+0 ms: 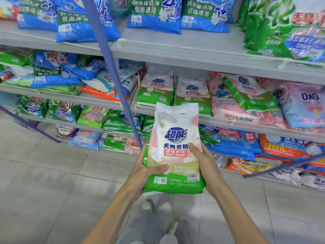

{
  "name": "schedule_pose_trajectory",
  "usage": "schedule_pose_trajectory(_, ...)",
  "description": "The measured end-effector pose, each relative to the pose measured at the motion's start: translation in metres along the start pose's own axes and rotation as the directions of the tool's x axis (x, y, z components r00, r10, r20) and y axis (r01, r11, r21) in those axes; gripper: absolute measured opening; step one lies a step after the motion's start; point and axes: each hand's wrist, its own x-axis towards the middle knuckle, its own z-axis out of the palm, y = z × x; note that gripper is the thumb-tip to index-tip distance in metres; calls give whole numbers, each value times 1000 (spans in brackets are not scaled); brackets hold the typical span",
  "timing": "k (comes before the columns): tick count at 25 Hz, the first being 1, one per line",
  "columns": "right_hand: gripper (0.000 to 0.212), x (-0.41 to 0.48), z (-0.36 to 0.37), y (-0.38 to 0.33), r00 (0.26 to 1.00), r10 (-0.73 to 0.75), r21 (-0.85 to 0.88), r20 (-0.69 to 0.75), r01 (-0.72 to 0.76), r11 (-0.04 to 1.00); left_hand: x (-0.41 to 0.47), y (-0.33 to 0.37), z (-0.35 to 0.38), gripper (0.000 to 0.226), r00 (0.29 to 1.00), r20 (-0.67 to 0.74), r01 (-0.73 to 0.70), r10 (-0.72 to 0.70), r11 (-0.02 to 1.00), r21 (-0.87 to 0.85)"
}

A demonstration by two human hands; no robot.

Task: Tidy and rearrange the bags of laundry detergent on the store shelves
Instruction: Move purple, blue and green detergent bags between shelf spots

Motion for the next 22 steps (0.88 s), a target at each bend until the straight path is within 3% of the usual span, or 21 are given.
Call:
schedule_pose_trajectory(5, 32, 48, 20, -20, 995, -7, -10, -98, 6, 1000, 54, 32, -16, 116, 1000, 12, 11, -12, 993, 117)
schedule_pose_trajectory(10, 63, 135, 10, -88, 951, -253, -233, -175, 210, 950, 146, 103, 29, 119, 998, 27, -69, 64, 962, 264)
schedule_pose_trajectory(12, 64, 177, -4, -117, 937, -300, -286, -176, 243, 927, 193, 126, 52, 112, 993, 32, -121, 116, 954, 275)
schedule_pose_trajectory(15, 65, 235, -28, -128, 940, -315, -432, -130, 232, 872, 259, 129, 78, 85, 980, 54, -200, 194, 917, 344)
schedule_pose_trajectory(18, 38, 267, -52, -92, 927, -338, -514, -161, 213, 831, 288, 100, 82, 56, 968, 29, -236, 249, 868, 436)
schedule_pose_trajectory(20, 25, 275, -58, -68, 910, -365, -495, -196, 230, 838, 288, 84, 77, 56, 963, -1, -243, 271, 866, 438)
schedule_pose_trajectory(22, 27, 274, -54, -60, 880, -417, -495, -228, 264, 828, 284, 77, 75, 61, 962, -12, -246, 273, 884, 397)
